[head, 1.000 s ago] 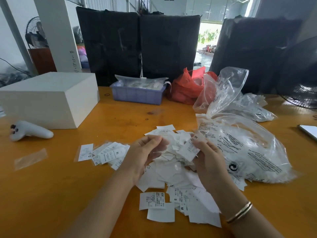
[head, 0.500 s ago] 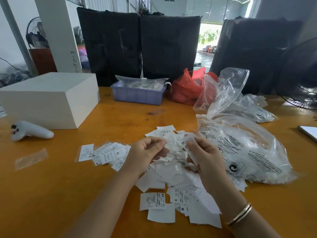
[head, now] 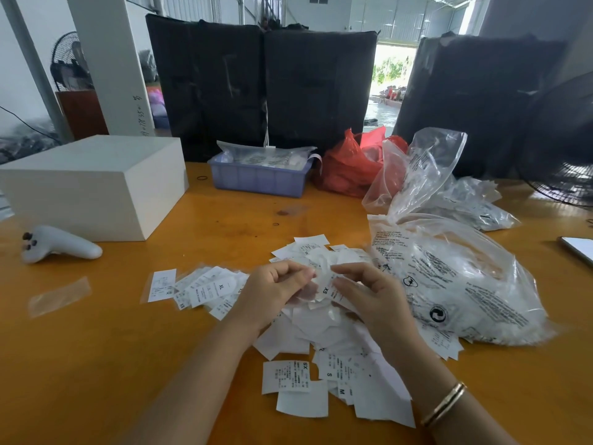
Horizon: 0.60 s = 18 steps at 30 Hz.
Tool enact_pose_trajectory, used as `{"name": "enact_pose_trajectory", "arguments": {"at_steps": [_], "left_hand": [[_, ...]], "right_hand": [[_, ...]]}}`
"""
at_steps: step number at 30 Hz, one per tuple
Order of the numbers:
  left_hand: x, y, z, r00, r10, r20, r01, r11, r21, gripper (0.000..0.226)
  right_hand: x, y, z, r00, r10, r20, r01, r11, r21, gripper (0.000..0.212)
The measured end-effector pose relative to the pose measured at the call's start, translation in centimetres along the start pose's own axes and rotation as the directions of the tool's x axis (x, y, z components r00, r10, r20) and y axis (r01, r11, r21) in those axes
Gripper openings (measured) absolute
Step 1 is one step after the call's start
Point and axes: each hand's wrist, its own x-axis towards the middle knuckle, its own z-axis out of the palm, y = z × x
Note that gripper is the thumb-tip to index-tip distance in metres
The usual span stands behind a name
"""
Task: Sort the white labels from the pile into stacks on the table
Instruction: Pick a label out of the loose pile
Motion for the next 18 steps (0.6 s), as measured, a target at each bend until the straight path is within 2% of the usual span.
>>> {"name": "enact_pose_trajectory", "arguments": {"at_steps": [3,7,11,14,16,18], "left_hand": [[-0.06,0.03,0.12,0.999,-0.03,0.044,0.032,0.999,-0.037,0.01],[-0.22,0.03,0.28,0.992,-0.055,0.117,0.06,0.997,-0.042,0.022],[0.02,-0.21,0.27,0.995,-0.052,0.079,0.059,0.995,-0.086,0.018],[0.26,-0.25,0.15,0.999,-0.052,0.001,0.051,0.981,-0.189,0.019],[0.35,-0.22,0.09,0.998,-0.054,-0.035,0.043,0.966,-0.253,0.02],[0.39,-0.24,0.07,0.998,-0.044,-0.044,0.032,0.968,-0.25,0.019]], "right_hand": [[-0.08,-0.23,0.22,0.999,0.028,0.021,-0.029,0.996,0.081,0.032],[-0.22,-0.24,0.34,0.998,0.017,0.056,-0.02,0.999,0.051,0.034],[-0.02,0.02,0.41,0.998,0.024,0.054,-0.027,0.998,0.052,0.041],[0.23,0.39,0.13,0.989,0.14,0.053,-0.149,0.949,0.278,0.048],[0.24,0.45,-0.14,0.972,0.205,0.113,-0.234,0.885,0.403,0.038],[0.24,0.34,-0.2,0.959,0.25,0.136,-0.284,0.879,0.383,0.016]]}}
